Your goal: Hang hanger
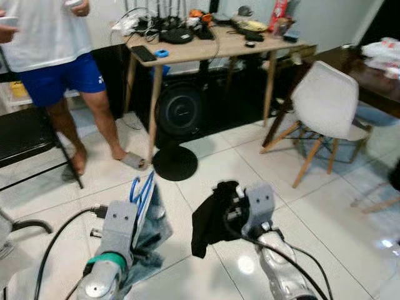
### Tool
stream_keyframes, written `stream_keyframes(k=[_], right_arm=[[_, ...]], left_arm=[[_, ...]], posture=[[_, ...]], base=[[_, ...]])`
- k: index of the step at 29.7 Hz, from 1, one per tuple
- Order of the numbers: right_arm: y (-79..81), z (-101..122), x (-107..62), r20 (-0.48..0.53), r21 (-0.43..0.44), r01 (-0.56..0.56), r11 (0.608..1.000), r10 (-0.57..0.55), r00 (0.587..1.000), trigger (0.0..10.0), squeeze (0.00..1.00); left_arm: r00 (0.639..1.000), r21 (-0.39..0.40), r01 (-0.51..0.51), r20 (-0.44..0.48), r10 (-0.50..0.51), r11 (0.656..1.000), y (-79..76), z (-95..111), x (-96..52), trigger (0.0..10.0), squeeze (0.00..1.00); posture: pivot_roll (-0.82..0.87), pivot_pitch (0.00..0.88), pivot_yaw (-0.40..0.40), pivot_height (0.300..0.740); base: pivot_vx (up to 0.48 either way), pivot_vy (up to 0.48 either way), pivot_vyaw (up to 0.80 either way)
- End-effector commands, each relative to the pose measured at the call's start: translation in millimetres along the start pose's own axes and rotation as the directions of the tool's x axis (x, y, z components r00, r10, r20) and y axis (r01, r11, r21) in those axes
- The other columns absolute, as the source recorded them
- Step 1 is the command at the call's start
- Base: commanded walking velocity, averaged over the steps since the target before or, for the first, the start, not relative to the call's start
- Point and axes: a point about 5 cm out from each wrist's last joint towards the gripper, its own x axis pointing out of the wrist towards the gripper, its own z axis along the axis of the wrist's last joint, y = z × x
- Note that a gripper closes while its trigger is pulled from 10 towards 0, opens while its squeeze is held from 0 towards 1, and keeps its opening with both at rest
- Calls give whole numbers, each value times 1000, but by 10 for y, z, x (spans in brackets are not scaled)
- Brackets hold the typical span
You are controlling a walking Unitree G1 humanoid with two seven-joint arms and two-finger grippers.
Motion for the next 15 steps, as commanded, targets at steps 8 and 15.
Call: stream_keyframes(k=[8,15], right_arm=[[-54,107,33,60,-2,77,997,-77,995,10000,0],[-80,166,0,97,9,152,988,-152,984,10000,0]], left_arm=[[971,66,133,193,-143,989,-113,433,215,10000,0],[949,57,215,225,-223,975,-244,569,340,10000,0]], posture=[[-34,32,122,740],[-116,15,181,740]], base=[[0,0,-800],[0,0,-800]])
